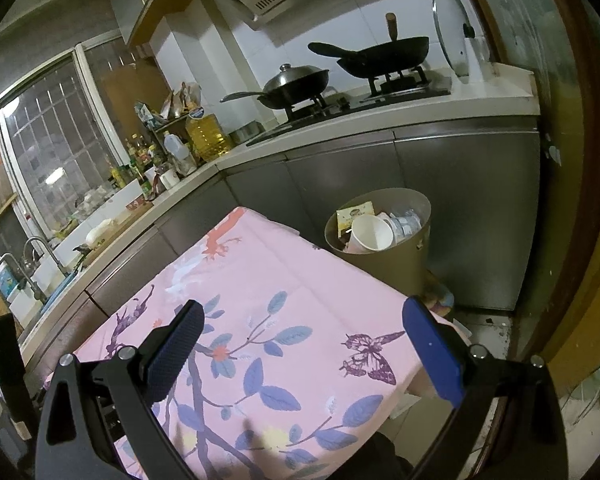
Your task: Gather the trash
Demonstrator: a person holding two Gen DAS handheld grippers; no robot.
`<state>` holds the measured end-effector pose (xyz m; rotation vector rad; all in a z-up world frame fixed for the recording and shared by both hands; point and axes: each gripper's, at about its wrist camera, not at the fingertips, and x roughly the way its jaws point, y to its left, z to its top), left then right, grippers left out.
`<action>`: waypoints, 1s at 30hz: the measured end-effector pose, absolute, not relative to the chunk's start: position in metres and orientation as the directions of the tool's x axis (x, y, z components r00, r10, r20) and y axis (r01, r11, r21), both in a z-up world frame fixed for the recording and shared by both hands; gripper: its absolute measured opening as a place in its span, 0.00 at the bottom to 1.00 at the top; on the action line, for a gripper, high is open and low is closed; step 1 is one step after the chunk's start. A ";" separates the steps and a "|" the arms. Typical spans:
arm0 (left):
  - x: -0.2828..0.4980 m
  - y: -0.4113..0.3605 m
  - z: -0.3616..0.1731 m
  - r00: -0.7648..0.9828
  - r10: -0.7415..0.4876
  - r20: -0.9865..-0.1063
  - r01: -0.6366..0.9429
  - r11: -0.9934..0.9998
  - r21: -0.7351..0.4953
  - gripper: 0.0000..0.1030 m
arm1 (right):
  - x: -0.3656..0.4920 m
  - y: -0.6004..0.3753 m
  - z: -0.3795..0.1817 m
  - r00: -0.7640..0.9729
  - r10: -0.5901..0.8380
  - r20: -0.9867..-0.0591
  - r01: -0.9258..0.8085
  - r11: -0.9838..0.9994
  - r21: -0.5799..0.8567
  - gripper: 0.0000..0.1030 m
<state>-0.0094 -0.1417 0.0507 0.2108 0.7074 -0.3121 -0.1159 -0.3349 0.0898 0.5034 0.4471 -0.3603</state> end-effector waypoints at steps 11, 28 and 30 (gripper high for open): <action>-0.009 -0.140 0.050 0.715 -0.207 -0.668 0.345 0.935 0.080 0.94 | -0.115 -0.335 0.091 0.842 -0.225 -0.490 0.435 0.820 0.373 0.93; -0.008 -0.139 0.048 0.710 -0.208 -0.673 0.345 0.935 0.076 0.94 | -0.114 -0.336 0.091 0.842 -0.220 -0.492 0.434 0.819 0.376 0.93; -0.009 -0.138 0.046 0.709 -0.207 -0.674 0.345 0.935 0.075 0.94 | -0.114 -0.336 0.091 0.842 -0.221 -0.492 0.434 0.818 0.376 0.93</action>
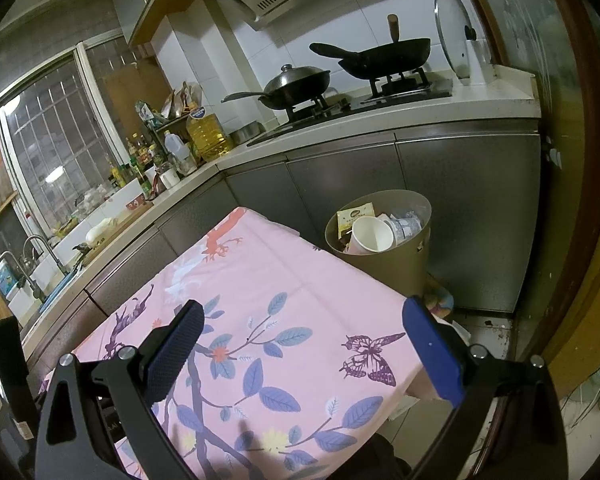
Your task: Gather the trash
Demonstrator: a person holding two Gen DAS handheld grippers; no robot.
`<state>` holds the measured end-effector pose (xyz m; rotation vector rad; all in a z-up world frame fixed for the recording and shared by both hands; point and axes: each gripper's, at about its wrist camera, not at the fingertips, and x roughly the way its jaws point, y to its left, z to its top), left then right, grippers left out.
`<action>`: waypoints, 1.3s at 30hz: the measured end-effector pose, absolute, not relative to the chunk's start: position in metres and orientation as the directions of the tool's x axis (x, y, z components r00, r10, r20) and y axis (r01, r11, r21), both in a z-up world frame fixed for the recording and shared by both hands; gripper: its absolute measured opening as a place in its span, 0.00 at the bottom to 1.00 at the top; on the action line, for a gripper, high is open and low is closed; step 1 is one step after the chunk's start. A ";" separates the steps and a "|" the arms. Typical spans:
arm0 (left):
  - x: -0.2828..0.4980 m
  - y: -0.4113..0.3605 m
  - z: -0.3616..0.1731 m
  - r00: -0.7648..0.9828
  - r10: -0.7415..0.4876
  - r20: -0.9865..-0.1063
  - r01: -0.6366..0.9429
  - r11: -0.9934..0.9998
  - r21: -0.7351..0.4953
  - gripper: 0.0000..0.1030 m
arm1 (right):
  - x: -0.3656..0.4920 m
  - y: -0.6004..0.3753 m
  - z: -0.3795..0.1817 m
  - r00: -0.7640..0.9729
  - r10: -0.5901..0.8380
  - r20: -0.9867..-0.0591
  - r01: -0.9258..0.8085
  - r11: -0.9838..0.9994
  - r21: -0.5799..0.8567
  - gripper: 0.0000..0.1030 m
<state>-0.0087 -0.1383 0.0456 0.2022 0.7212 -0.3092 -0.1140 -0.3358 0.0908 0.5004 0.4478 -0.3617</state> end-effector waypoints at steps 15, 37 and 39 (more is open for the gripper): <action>-0.007 -0.136 0.040 0.696 -0.209 -0.686 0.345 0.936 0.064 0.94 | -0.114 -0.335 0.091 0.842 -0.221 -0.492 0.434 0.819 0.376 0.93; -0.003 -0.128 0.037 0.693 -0.202 -0.692 0.331 0.942 0.057 0.94 | -0.107 -0.333 0.093 0.842 -0.210 -0.497 0.424 0.827 0.369 0.93; -0.002 -0.128 0.037 0.692 -0.202 -0.693 0.333 0.941 0.058 0.94 | -0.106 -0.333 0.093 0.841 -0.209 -0.498 0.425 0.826 0.370 0.93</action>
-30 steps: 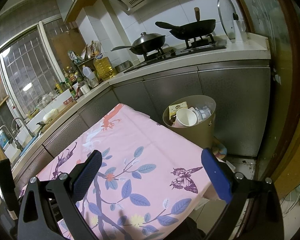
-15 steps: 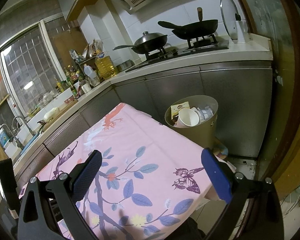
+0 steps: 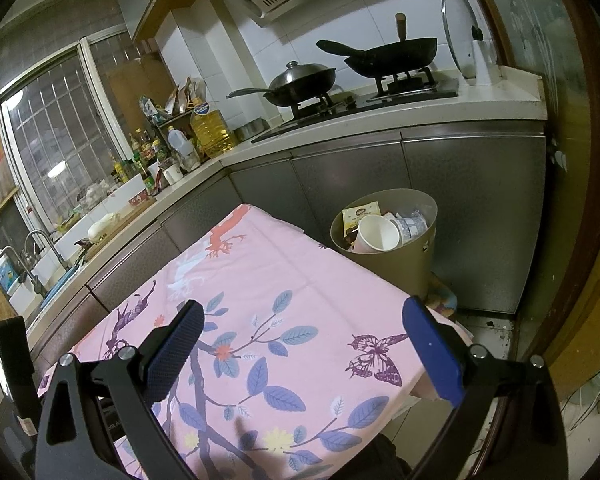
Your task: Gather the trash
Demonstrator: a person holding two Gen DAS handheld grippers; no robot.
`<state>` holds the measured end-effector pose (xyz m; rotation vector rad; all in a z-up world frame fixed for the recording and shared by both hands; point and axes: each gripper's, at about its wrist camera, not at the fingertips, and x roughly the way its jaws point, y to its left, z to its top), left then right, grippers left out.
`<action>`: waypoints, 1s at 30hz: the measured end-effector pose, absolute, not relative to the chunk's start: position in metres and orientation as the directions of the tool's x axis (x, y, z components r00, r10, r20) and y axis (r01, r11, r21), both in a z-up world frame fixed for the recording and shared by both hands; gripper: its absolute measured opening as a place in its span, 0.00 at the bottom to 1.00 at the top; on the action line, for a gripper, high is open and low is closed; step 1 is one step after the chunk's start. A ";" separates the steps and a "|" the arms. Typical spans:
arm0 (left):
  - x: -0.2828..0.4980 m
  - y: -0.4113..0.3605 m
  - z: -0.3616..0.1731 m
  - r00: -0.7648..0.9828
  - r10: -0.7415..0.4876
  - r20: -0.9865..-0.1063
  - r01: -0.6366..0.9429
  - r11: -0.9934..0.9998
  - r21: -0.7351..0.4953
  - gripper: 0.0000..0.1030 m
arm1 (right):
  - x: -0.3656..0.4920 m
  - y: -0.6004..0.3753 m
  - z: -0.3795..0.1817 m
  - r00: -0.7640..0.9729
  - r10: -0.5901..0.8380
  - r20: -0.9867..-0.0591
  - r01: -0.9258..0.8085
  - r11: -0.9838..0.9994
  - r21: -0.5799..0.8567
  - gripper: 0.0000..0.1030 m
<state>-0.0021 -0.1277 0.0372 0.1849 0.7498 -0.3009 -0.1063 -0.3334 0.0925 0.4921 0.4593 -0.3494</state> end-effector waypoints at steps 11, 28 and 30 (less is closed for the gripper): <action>-0.002 -0.128 0.037 0.689 -0.202 -0.696 0.334 0.941 0.057 0.94 | -0.107 -0.333 0.092 0.841 -0.209 -0.500 0.425 0.826 0.370 0.93; -0.003 -0.128 0.035 0.687 -0.201 -0.698 0.335 0.940 0.058 0.94 | -0.106 -0.333 0.093 0.840 -0.208 -0.501 0.426 0.825 0.370 0.93; -0.002 -0.128 0.035 0.687 -0.201 -0.699 0.336 0.940 0.059 0.94 | -0.106 -0.333 0.093 0.840 -0.209 -0.501 0.425 0.826 0.370 0.93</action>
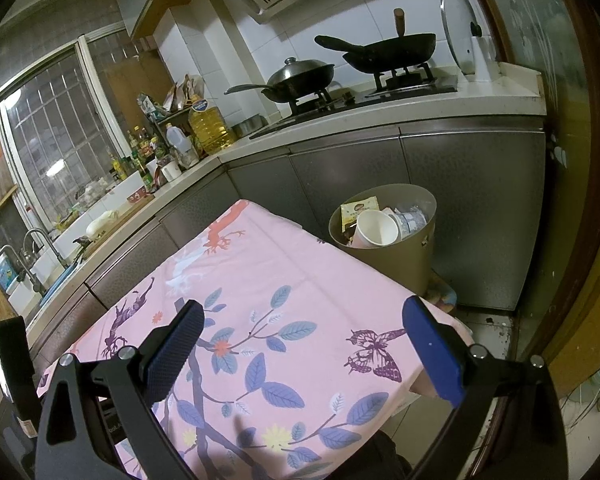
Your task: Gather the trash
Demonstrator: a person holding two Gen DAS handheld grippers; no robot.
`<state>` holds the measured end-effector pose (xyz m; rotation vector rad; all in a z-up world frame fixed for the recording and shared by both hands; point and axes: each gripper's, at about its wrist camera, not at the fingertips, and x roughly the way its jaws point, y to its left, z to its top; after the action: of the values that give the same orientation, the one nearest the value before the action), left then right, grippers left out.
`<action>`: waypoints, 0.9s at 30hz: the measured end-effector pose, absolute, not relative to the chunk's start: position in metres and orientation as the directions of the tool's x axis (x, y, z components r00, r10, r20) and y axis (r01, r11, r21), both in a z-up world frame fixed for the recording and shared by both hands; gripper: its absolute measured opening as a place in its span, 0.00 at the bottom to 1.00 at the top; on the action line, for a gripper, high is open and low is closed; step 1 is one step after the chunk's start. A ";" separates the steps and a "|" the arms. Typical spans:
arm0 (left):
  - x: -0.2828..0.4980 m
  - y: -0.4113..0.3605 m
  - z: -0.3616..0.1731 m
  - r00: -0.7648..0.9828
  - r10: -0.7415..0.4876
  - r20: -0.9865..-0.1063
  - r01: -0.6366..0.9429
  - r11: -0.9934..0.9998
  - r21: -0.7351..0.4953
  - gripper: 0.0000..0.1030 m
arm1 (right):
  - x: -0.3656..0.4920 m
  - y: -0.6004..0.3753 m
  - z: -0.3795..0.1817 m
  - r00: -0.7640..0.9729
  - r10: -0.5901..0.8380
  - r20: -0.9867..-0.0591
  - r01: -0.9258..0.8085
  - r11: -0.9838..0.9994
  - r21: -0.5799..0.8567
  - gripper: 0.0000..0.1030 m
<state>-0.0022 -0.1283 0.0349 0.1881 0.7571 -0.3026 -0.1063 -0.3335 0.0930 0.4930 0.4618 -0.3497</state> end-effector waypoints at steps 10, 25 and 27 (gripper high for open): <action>-0.002 -0.129 0.035 0.686 -0.201 -0.700 0.335 0.940 0.059 0.94 | -0.105 -0.334 0.093 0.840 -0.207 -0.502 0.425 0.826 0.371 0.93; -0.002 -0.130 0.036 0.685 -0.199 -0.701 0.335 0.940 0.060 0.94 | -0.105 -0.335 0.094 0.839 -0.207 -0.502 0.425 0.826 0.370 0.93; -0.002 -0.129 0.036 0.685 -0.199 -0.701 0.334 0.941 0.060 0.94 | -0.105 -0.335 0.094 0.840 -0.206 -0.502 0.425 0.826 0.371 0.93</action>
<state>-0.0024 -0.1292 0.0358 0.1891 0.7599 -0.3005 -0.1046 -0.3345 0.0939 0.4943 0.4639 -0.3481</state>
